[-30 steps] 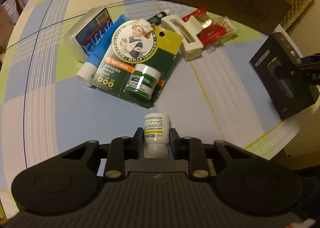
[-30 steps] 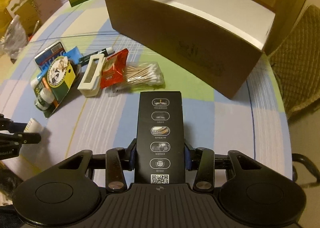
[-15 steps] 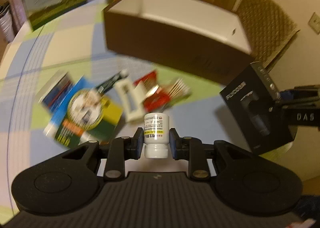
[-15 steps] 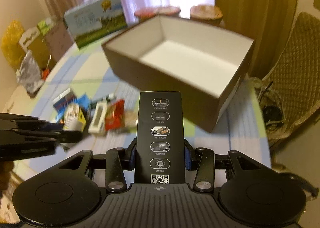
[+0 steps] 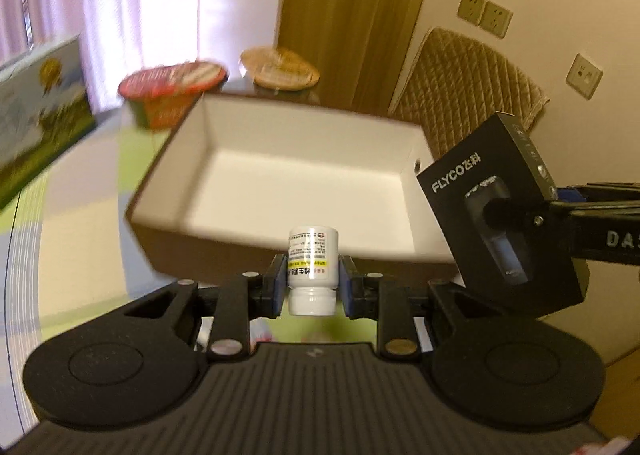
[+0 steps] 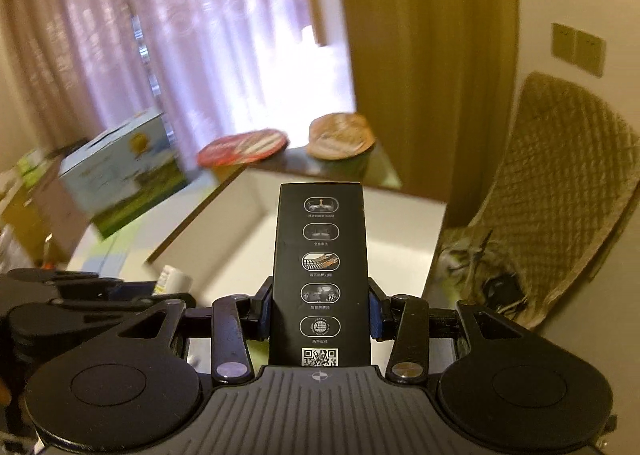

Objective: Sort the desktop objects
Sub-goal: 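Carry both items into the brown box while the left gripper releases the pill bottle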

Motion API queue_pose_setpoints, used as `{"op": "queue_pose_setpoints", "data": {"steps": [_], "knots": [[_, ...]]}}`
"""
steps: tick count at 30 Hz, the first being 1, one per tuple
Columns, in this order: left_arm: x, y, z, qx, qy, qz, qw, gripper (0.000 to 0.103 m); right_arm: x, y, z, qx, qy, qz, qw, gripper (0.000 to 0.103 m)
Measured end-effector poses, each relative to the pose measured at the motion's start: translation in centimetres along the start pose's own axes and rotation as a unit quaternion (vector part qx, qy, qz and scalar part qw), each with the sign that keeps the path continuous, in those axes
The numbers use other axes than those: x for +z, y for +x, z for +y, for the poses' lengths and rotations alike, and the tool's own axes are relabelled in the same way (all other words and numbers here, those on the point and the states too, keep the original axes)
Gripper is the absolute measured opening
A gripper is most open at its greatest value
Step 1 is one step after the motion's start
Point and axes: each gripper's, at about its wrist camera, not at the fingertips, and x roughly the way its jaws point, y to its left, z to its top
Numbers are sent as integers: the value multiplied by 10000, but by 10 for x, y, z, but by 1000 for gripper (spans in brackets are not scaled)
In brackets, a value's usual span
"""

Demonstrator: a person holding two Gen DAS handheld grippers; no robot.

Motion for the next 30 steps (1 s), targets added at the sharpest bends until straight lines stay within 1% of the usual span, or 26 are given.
{"op": "queue_pose_setpoints", "data": {"steps": [4,6,10,16,18,22,26,30], "knots": [[31,24,-8,-2,210,-57,9998,22,20,47,-6,-256,315,226,9989,41],[45,45,-8,7,216,46,9998,22,24,69,-10,-416,400,386,9976,41],[64,89,-2,-50,138,307,9994,22,25,109,-19,-875,503,686,9925,41],[67,154,11,-16,-21,891,9960,22,18,148,-34,-1204,540,1056,9856,41],[66,169,14,3,-75,1054,9944,22,16,157,-36,-1264,511,1168,9837,41],[60,200,16,120,-27,1395,9901,22,11,171,-36,-1371,384,1366,9804,41],[56,217,19,222,24,1665,9858,22,9,181,-39,-1457,309,1446,9782,41],[52,226,20,315,40,1791,9833,22,12,184,-39,-1560,113,1425,9774,41]]}}
